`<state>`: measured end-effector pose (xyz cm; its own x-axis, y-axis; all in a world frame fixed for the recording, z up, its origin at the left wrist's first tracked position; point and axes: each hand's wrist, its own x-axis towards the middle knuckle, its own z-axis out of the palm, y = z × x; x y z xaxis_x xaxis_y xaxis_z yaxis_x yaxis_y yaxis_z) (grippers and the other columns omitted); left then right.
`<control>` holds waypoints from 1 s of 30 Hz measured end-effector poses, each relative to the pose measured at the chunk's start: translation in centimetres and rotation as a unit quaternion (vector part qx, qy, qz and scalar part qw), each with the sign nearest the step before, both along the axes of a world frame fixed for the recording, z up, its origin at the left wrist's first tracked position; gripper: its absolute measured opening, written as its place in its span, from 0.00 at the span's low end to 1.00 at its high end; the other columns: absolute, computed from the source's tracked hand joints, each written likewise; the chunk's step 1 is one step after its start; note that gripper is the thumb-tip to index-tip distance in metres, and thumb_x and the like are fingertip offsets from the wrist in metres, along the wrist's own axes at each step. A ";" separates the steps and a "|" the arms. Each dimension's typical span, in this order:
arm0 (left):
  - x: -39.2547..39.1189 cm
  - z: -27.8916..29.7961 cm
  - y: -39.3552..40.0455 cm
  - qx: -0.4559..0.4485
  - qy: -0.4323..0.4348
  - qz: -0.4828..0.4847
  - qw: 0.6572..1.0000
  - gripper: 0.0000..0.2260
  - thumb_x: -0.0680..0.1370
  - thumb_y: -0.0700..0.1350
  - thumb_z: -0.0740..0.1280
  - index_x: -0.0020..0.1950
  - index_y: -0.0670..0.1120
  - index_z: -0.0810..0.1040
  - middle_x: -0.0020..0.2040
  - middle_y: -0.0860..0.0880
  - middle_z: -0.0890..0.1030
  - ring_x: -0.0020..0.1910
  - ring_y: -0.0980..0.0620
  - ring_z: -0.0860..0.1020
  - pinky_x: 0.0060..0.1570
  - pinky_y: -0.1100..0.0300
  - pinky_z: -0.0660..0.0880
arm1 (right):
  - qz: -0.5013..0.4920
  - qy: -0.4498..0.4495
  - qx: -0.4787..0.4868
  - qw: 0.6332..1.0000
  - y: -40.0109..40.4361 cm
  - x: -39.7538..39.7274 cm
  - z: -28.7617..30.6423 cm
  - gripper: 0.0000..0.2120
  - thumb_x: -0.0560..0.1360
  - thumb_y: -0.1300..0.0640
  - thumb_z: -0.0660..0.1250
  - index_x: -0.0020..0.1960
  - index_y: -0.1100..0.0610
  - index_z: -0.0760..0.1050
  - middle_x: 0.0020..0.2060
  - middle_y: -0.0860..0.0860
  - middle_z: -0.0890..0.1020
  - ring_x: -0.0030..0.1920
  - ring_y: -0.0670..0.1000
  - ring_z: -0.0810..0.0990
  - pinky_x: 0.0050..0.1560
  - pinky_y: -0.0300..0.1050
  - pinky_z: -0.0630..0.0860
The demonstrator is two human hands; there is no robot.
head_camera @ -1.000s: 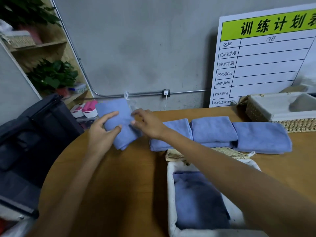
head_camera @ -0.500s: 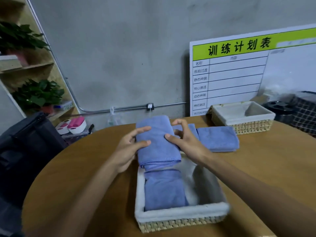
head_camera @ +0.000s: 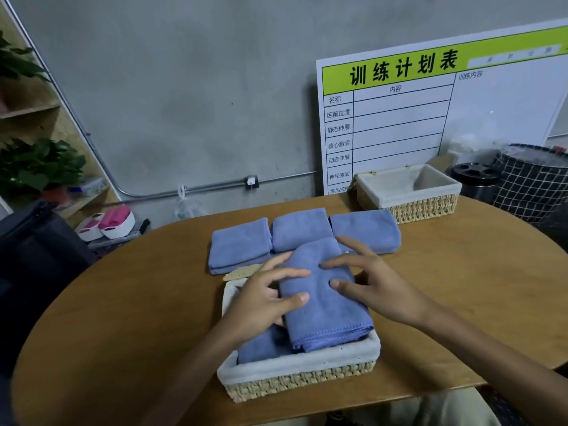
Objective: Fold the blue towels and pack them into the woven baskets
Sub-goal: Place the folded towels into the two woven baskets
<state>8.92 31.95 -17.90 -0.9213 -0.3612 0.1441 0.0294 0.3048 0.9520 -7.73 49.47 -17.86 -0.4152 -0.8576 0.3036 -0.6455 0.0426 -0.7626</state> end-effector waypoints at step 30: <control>-0.9 -3.3 0.1 -0.254 -0.113 -0.023 0.960 0.19 0.74 0.52 0.76 0.64 0.54 0.80 0.65 0.58 0.67 0.65 0.62 0.68 0.56 0.77 0.64 | 0.028 0.458 0.259 0.850 -1.7 1.8 2.7 0.18 0.68 0.44 0.76 0.51 0.55 0.83 0.65 0.51 0.75 0.47 0.56 0.79 0.39 0.49 0.72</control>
